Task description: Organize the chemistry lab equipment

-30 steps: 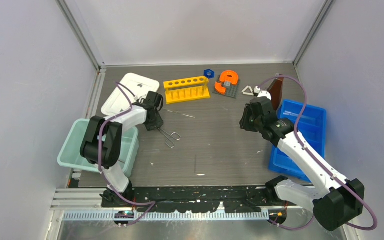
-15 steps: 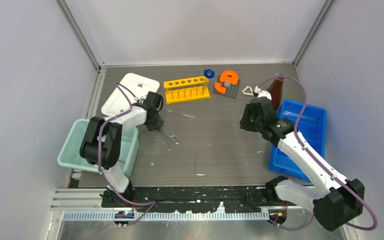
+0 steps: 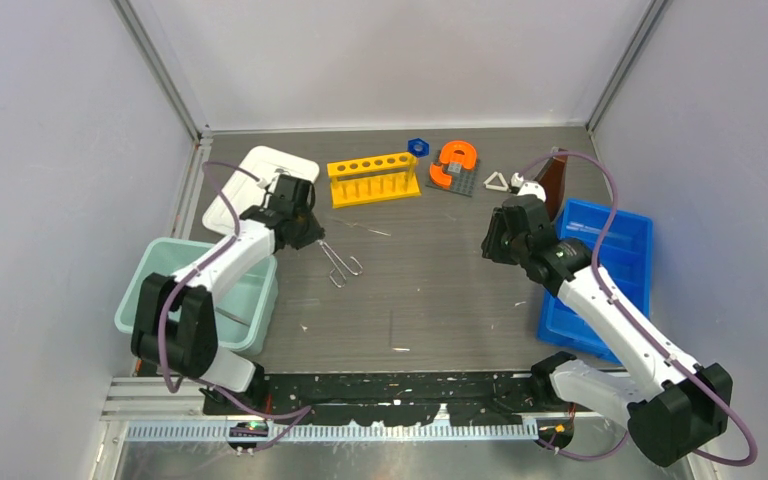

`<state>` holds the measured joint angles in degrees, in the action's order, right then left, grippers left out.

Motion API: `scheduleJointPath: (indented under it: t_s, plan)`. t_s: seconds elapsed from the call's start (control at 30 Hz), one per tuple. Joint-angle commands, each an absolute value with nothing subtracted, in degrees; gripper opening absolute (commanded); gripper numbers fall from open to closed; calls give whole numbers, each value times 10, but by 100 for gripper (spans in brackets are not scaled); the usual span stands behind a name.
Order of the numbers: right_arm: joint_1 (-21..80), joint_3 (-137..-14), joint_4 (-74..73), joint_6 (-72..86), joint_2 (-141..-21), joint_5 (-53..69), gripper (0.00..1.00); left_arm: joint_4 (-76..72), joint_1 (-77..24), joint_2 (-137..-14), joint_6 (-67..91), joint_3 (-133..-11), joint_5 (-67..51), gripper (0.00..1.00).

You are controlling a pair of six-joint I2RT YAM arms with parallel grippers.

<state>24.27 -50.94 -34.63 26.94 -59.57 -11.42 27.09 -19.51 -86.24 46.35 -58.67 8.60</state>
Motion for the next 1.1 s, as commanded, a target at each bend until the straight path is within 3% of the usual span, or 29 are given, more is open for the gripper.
scheduleJointPath:
  t_s: [0.0, 0.63, 1.07]
  plan:
    - [245, -513, -338, 275, -578, -118, 34, 280, -197, -806, 463, -594, 78, 0]
    - [245, -504, -345, 282, -560, -114, 34, 323, -196, -656, 404, -580, 79, 0]
    - [246, -505, -336, 286, -552, -82, 34, 402, -196, -573, 385, -642, 111, 0]
